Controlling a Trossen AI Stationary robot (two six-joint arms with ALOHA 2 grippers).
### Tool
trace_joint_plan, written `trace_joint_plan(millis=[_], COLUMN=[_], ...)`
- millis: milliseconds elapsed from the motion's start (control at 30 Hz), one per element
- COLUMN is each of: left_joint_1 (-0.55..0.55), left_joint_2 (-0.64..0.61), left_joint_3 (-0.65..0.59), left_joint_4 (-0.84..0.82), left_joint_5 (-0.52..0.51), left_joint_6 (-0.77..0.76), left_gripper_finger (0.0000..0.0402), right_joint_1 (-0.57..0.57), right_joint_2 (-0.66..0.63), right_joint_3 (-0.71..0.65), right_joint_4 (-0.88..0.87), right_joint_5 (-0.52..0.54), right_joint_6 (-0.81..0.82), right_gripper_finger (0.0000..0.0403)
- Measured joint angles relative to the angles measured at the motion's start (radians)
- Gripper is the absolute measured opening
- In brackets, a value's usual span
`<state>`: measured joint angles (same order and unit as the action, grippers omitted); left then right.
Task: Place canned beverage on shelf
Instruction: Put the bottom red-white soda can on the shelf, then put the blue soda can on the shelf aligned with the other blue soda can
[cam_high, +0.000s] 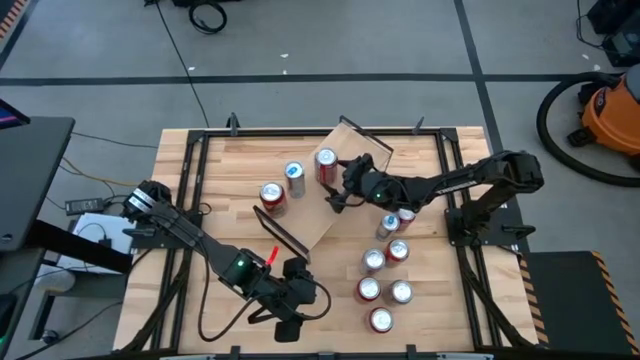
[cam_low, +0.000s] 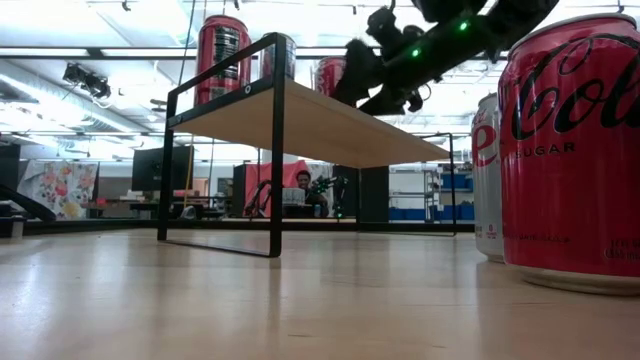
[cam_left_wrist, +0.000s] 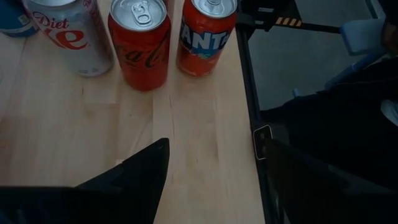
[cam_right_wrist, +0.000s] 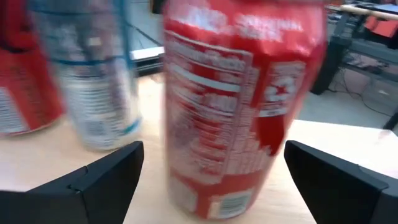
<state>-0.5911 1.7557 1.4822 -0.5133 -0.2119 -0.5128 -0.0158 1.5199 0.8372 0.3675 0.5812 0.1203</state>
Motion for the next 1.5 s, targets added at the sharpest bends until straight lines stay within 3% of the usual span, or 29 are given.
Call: trace_joint_plan(millis=[400,1200,1500], left_joint_1=[-0.016,-0.006,-0.006], left_joint_2=[-0.07,-0.081,-0.081], left_joint_3=[0.0,0.0,0.0], left_joint_4=[-0.018,-0.03,-0.03], left_joint_5=[-0.005,-0.012,-0.023], left_joint_6=[-0.005,-0.024,0.023], left_gripper_finger=[0.0274,0.0274,0.0274], right_joint_1=[0.011,-0.039,-0.047], right_joint_2=[-0.073,-0.065,-0.078], right_joint_3=[0.0,0.0,0.0], right_joint_4=[-0.208,-0.038,-0.053], right_joint_5=[0.055,0.043,-0.057], right_joint_6=[0.039,0.064,0.037], right_gripper_finger=[0.04,0.04,0.04])
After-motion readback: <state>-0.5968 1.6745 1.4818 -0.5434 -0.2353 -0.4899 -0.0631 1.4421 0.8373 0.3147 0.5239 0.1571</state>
